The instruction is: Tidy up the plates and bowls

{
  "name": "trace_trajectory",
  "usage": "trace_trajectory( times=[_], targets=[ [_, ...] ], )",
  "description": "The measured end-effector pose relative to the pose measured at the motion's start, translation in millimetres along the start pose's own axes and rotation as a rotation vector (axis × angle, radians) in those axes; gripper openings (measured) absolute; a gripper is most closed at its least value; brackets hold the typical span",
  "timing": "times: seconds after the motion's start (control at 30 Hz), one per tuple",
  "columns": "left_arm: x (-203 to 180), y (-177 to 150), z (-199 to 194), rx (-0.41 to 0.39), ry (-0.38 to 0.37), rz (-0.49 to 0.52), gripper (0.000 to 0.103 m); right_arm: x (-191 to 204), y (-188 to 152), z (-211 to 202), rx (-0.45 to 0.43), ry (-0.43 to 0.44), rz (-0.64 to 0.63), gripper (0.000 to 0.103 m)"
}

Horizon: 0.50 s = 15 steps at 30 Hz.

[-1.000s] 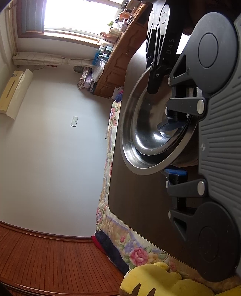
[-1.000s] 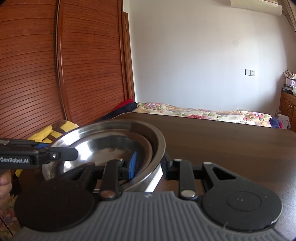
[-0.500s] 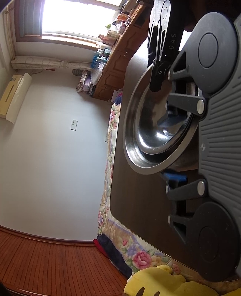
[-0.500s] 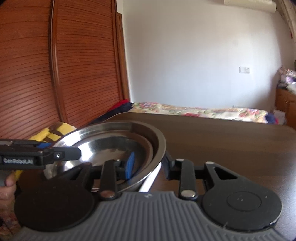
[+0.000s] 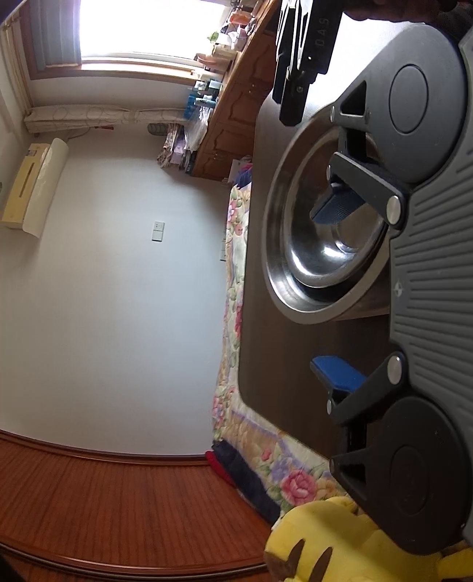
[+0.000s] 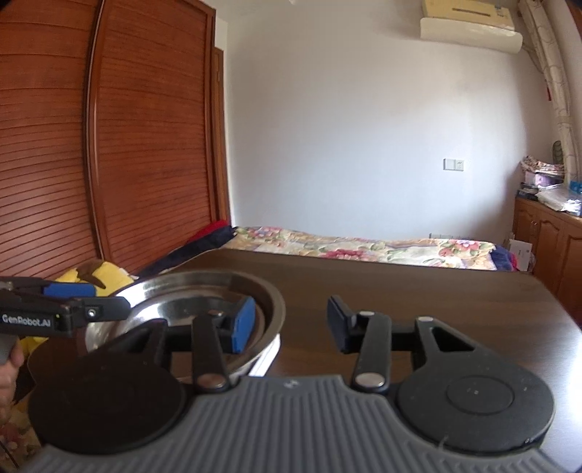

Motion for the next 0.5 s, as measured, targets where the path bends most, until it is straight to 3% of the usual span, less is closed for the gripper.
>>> trace_trajectory(
  times=[0.3,0.5],
  targets=[
    [-18,14,-25,-0.041,0.0,0.029,0.098,-8,7,-28,-0.045,-0.032,0.019,0.049],
    [-34,24,-42,-0.063,0.003,0.047,0.103,-18,10,-47,-0.064,-0.066,0.034,0.06]
  ],
)
Point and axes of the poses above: each gripper's, at about its wrist camera, not at the fingertips, and z roughly the way its jaws point, x to its left, y to its top, the point moved 8 cm from there along z, roughly the way its jaws point, and after that the axes turned 7 degrees about y, right-handed, at the moved point
